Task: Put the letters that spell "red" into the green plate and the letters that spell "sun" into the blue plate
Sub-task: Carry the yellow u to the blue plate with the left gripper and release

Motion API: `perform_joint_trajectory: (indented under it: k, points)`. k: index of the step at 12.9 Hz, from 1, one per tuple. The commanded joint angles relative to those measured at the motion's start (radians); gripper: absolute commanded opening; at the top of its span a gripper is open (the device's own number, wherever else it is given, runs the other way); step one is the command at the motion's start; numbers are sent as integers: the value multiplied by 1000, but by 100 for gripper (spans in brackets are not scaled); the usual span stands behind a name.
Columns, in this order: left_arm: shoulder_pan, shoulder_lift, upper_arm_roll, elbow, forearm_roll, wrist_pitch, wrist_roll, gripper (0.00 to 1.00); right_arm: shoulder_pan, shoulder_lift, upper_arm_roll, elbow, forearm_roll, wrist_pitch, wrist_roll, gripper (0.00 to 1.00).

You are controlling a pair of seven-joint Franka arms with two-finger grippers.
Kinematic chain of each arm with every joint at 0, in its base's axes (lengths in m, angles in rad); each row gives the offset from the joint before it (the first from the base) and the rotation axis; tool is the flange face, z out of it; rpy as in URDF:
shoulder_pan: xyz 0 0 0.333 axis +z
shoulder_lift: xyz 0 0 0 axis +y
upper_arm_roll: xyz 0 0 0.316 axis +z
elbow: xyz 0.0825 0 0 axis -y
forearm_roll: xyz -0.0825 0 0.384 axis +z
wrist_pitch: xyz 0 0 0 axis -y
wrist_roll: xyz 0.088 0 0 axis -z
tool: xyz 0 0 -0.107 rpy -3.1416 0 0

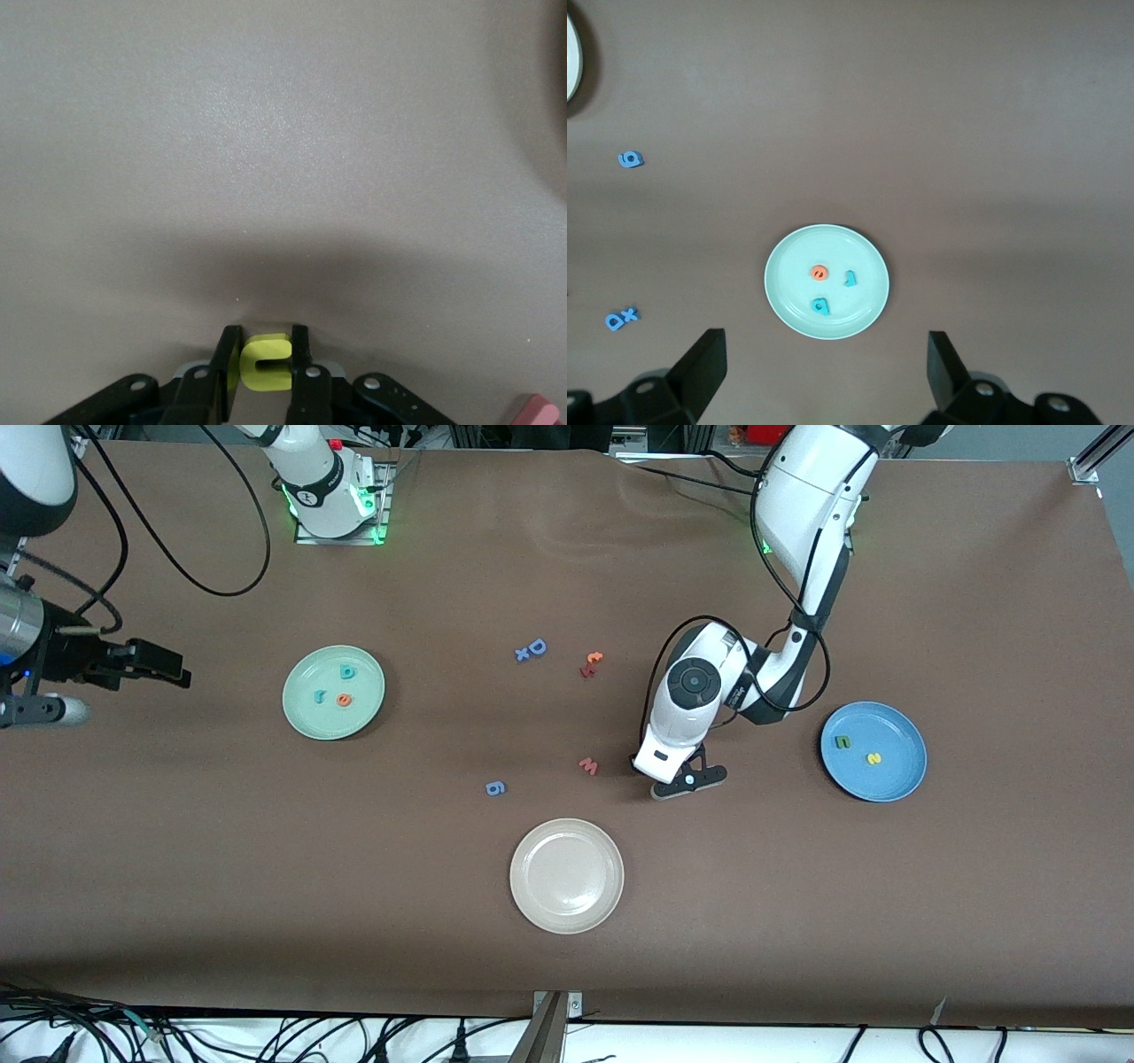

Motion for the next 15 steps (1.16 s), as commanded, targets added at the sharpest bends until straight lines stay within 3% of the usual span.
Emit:
perform_joint_trajectory:
  k: [1,4,6,7,9,15]
  points:
    - [-12,17,27,2,1,5,132,0,-22,-175,37,-230,-64,146,66,100]
    - [5,-12,70,-11,-27,-12,324,0,-43,-171,57,-218,-72,154,183,100]
    - [36,-42,99,-18,-64,-53,523,0,-164,-151,169,-175,-77,134,156,100]
    - [52,-62,128,-21,-68,-76,650,0,-160,-157,186,-173,-122,131,149,100]
    - [127,-116,143,-44,-74,-115,905,0,-117,-160,174,-164,-155,116,148,100]
    - [355,-220,136,-133,-142,-248,1421,0,-114,-128,97,-103,-71,36,79,100]
